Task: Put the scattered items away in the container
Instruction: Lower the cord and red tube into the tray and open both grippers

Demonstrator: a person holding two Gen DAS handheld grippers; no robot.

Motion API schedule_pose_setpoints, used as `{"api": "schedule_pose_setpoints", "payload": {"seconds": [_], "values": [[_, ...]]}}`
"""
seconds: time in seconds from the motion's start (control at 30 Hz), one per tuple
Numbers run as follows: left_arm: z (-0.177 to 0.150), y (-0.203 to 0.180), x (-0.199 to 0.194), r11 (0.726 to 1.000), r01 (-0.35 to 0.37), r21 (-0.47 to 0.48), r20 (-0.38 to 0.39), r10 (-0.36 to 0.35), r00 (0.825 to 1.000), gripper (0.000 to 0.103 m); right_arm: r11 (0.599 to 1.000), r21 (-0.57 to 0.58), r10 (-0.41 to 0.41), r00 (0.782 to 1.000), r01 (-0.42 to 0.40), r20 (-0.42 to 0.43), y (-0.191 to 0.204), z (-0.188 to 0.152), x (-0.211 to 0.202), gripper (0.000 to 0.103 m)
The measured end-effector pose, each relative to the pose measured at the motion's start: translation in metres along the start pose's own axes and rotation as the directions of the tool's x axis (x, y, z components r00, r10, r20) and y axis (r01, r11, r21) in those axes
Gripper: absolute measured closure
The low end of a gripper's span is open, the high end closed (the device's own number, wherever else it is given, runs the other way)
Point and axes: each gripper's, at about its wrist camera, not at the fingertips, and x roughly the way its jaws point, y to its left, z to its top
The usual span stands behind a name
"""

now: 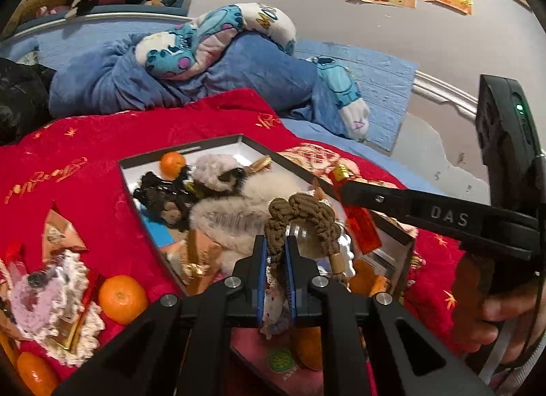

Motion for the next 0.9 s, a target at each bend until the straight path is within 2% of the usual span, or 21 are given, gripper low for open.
{"api": "schedule_pose_setpoints", "payload": {"seconds": [0.57,0.77,0.9], "values": [[-0.008,-0.008,-0.002,1.000,0.006,0.022,0.006,-0.006,1.000,0.092,0.999,0.006,0.042,0.999,-0.042,-0.024,-0.003,-0.004,0.004,0.092],[-0.009,-0.011,-0.005,0.999,0.001,0.035,0.011,-0.001,1.000,0.092,0.999,0.002,0.053,0.999,-0.053,-0.009,0.000,-0.005,0.001,0.092],[-0.009,-0.011,-0.006,0.999,0.000,0.034,0.012,-0.001,1.000,0.092,1.000,-0.001,0.031,1.000,-0.031,-0.006,0.001,-0.005,0.000,0.092]]}}
